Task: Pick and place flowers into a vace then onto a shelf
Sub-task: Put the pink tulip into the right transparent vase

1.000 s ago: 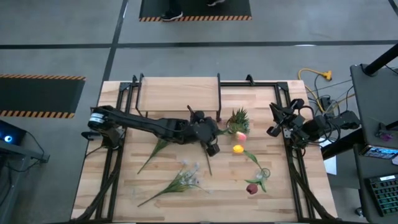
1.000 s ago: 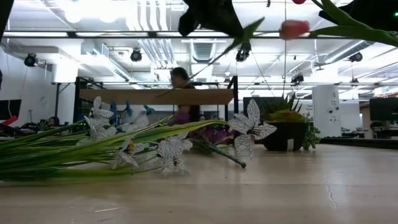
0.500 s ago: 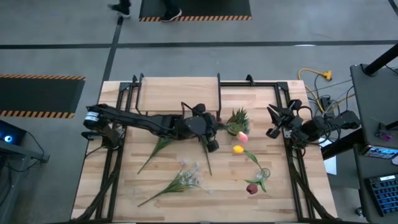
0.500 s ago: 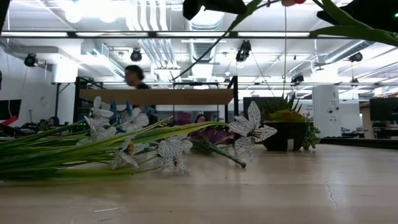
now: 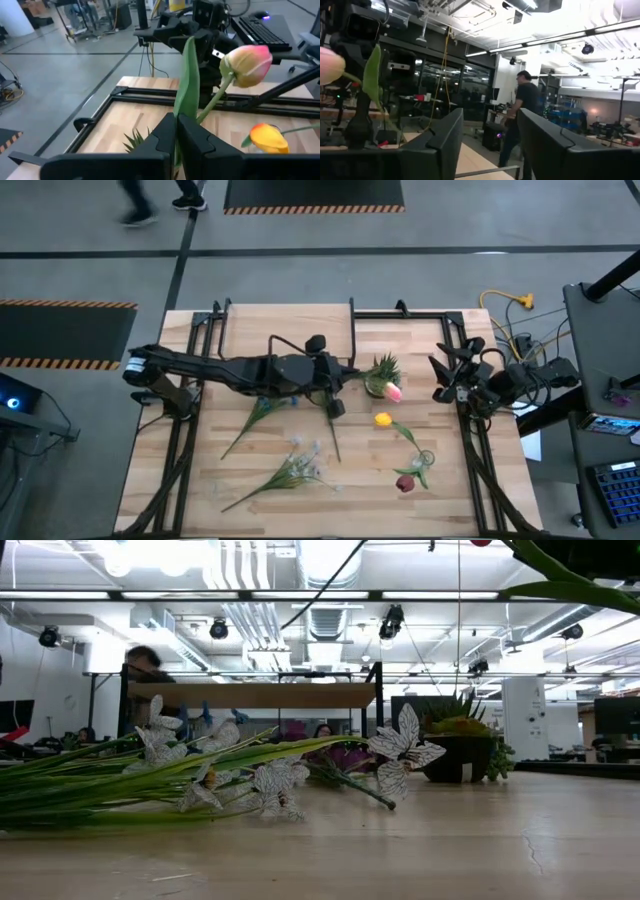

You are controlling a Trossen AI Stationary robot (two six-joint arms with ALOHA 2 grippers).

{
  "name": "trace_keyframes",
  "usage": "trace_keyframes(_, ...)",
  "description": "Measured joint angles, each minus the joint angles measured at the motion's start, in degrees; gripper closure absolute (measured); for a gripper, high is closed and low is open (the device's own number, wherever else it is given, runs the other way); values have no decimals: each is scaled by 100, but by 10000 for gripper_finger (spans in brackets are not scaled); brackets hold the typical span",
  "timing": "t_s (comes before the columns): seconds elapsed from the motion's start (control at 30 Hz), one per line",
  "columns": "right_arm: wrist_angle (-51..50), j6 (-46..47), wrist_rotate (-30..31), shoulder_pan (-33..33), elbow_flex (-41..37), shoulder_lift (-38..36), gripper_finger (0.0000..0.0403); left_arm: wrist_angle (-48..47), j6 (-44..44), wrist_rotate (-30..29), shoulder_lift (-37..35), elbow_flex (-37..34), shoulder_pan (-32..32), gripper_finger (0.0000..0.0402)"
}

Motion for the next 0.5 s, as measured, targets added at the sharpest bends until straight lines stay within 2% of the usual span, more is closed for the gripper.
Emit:
trace_keyframes(0.1, -56, 122, -141, -1, 0, 55, 209, 288, 2, 11, 2, -46, 0, 401)
trace_keyframes(0.27, -252, 184, -1002, 1, 19, 212, 201, 977, 174, 223, 2, -50, 40, 401)
trace_keyframes(0.5, -822, 423, -868, 1, 420, 435, 201, 1049, 177, 278, 5, -75, 87, 401)
